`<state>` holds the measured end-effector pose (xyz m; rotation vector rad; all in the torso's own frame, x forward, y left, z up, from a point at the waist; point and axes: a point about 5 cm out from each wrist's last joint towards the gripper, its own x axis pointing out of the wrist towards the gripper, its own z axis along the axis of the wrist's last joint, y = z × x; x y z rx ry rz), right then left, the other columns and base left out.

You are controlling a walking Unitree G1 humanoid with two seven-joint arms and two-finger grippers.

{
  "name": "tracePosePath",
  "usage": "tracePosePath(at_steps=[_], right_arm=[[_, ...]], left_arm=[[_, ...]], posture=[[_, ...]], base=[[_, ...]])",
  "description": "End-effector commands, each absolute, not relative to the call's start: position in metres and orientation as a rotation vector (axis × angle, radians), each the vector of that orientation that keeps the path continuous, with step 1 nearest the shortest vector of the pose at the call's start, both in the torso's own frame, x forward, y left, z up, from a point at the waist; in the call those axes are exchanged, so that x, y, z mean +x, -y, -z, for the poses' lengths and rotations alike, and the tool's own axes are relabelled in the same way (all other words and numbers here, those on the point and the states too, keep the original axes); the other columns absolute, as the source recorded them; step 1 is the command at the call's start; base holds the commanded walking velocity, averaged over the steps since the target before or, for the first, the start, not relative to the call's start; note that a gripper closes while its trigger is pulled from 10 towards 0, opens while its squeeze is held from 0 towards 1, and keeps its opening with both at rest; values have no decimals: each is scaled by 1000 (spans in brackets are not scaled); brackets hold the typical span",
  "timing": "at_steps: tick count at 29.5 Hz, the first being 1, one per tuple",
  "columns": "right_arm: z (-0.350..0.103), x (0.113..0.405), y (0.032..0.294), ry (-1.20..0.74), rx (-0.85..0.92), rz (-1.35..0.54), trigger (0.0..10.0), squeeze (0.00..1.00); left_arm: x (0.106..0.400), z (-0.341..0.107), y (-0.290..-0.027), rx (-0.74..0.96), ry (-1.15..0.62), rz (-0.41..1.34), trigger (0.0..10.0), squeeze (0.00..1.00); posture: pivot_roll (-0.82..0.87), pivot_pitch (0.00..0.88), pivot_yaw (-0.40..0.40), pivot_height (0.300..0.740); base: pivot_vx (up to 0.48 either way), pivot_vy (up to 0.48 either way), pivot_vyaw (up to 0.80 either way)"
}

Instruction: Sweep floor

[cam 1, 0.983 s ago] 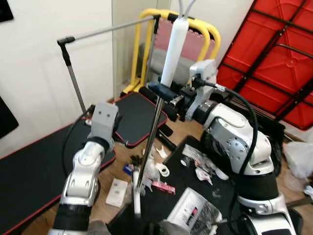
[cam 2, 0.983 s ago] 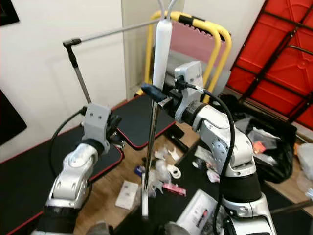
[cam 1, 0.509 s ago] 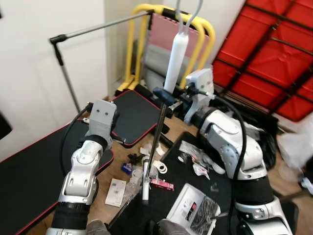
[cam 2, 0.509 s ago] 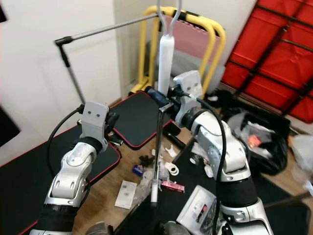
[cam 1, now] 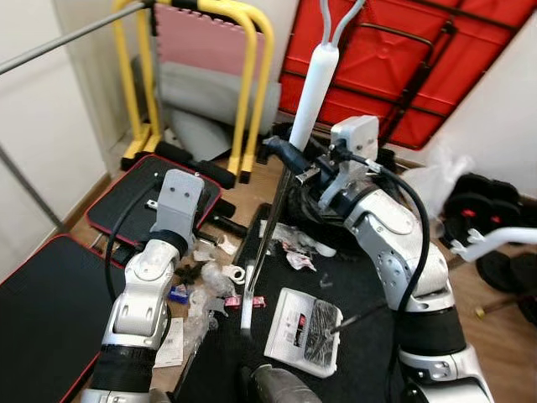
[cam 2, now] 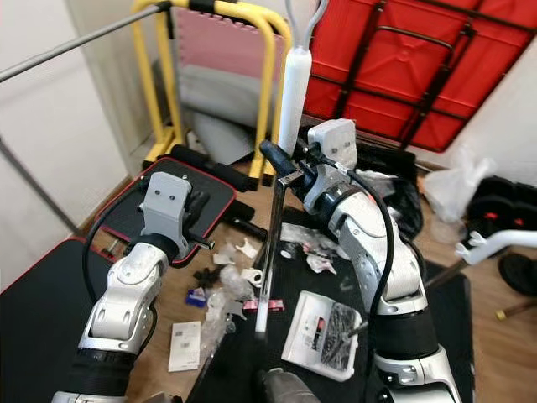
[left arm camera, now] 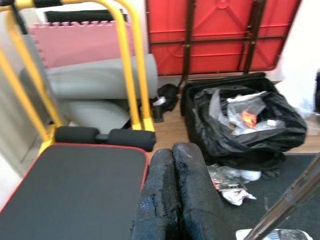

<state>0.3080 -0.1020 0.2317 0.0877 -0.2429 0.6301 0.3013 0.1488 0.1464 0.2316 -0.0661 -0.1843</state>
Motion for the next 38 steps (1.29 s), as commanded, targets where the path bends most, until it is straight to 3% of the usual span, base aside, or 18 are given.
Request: tracePosePath(at_steps=[1,6,7,10,11,28,29,38], right_arm=[[-238,307,105,301,111,-623,10000,0],[-241,307,104,330,121,-628,10000,0],[-243,306,104,353,122,-634,784,0],[-245,305,104,370,123,-640,784,0],[-247,304,103,388,131,-661,0,0],[-254,297,104,415,87,-811,0,0],[-253,299,105,404,61,-797,10000,0],[-250,304,106,408,4,-735,10000,0]], left_arm=[[300,-142,-146,226,58,176,10000,0],[301,-142,-146,224,60,176,10000,0],[301,-142,-146,224,62,176,10000,0],[301,-142,-146,224,62,177,10000,0],[301,-143,-146,224,64,177,10000,0],[303,-149,-144,229,95,206,10000,0],[303,-149,-143,232,99,211,10000,0],[304,-150,-142,240,106,219,10000,0]], posture=[[-114,34,-177,740],[-114,35,-178,740],[-114,38,-178,740],[-114,38,-178,740],[-114,39,-178,740],[-118,42,-173,740],[-119,44,-173,740],[-119,44,-172,740]], base=[[0,0,-587],[0,0,-352],[0,0,0],[0,0,0],[0,0,0],[0,0,0],[0,0,0],[0,0,0]])
